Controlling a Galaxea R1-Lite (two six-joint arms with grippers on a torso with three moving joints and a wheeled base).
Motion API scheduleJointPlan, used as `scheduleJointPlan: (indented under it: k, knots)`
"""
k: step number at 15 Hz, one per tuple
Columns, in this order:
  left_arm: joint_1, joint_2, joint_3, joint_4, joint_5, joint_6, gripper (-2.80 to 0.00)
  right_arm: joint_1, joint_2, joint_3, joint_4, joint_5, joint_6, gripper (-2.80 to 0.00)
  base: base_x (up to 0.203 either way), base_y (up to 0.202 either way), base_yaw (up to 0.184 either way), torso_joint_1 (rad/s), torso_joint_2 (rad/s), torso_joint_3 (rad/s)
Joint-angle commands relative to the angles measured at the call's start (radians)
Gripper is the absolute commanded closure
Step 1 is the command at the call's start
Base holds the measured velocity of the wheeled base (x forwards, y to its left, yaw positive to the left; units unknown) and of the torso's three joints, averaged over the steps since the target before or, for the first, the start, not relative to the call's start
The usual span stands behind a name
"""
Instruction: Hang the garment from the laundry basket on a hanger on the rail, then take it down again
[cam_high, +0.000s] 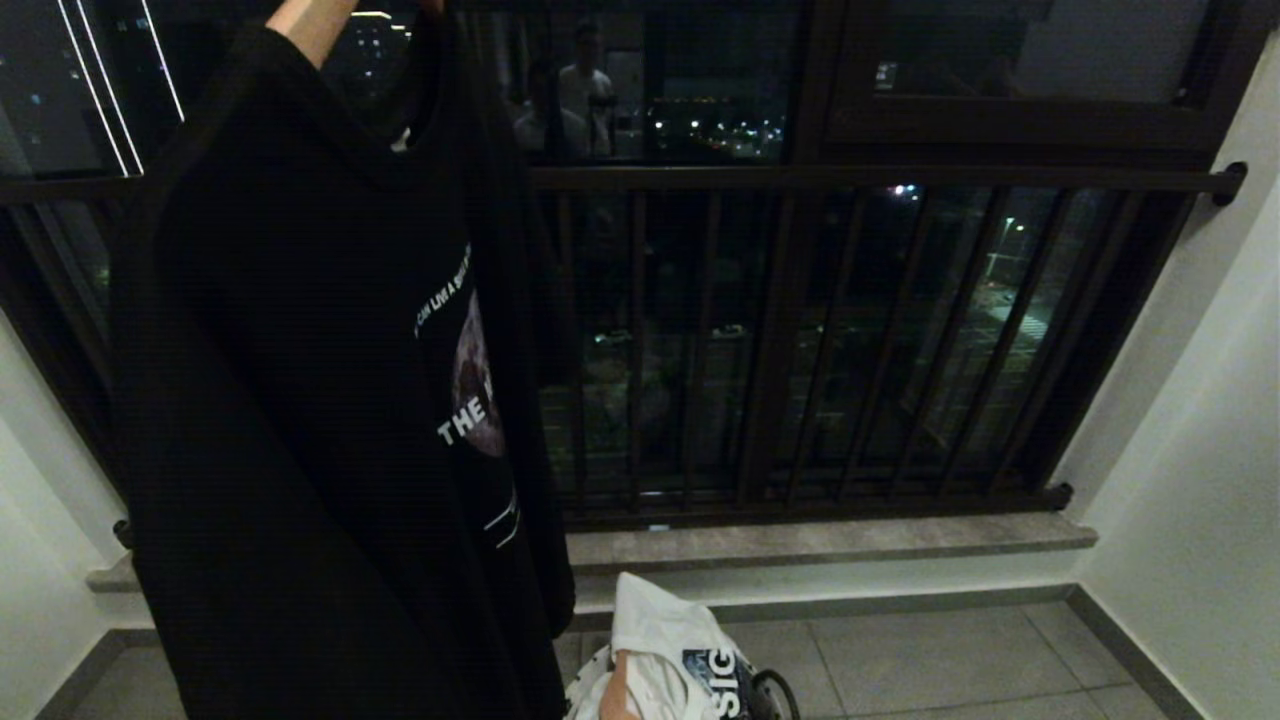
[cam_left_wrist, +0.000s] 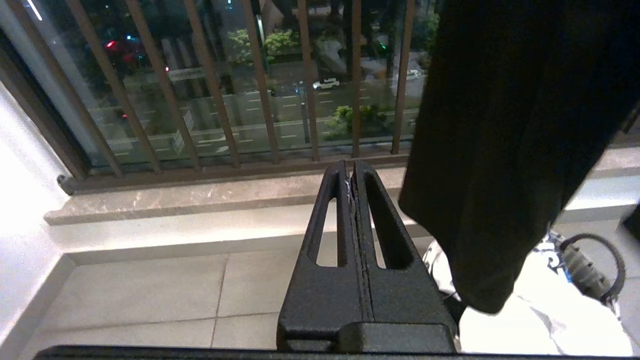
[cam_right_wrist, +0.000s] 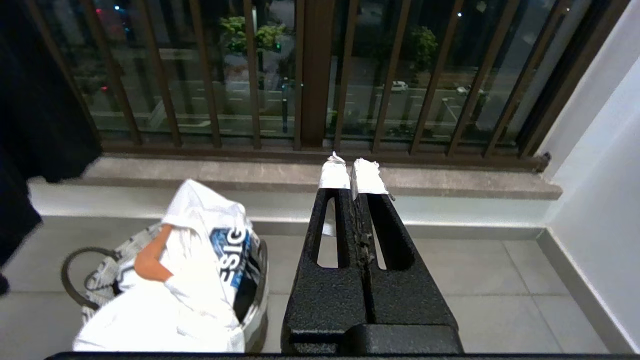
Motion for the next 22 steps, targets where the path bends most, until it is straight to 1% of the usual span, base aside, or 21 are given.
scheduleJointPlan:
  k: [1,11,22]
  knots:
    - [0.000,0.000,0.003,0.000,0.000,0.000,0.00,0.000,0.001,0.000,0.000,0.000,-0.001,0.00,0.000,0.000,0.000,0.217,-0.53,-0.310]
    - [0.000,0.000,0.003,0.000,0.000,0.000,0.00,0.000,0.001,0.000,0.000,0.000,-0.001,0.00,0.000,0.000,0.000,0.251,-0.57,-0.320]
    - [0.000,0.000,0.003,0.000,0.000,0.000,0.00,0.000,0.001,0.000,0.000,0.000,-0.001,0.00,0.000,0.000,0.000,0.166,-0.36,-0.192]
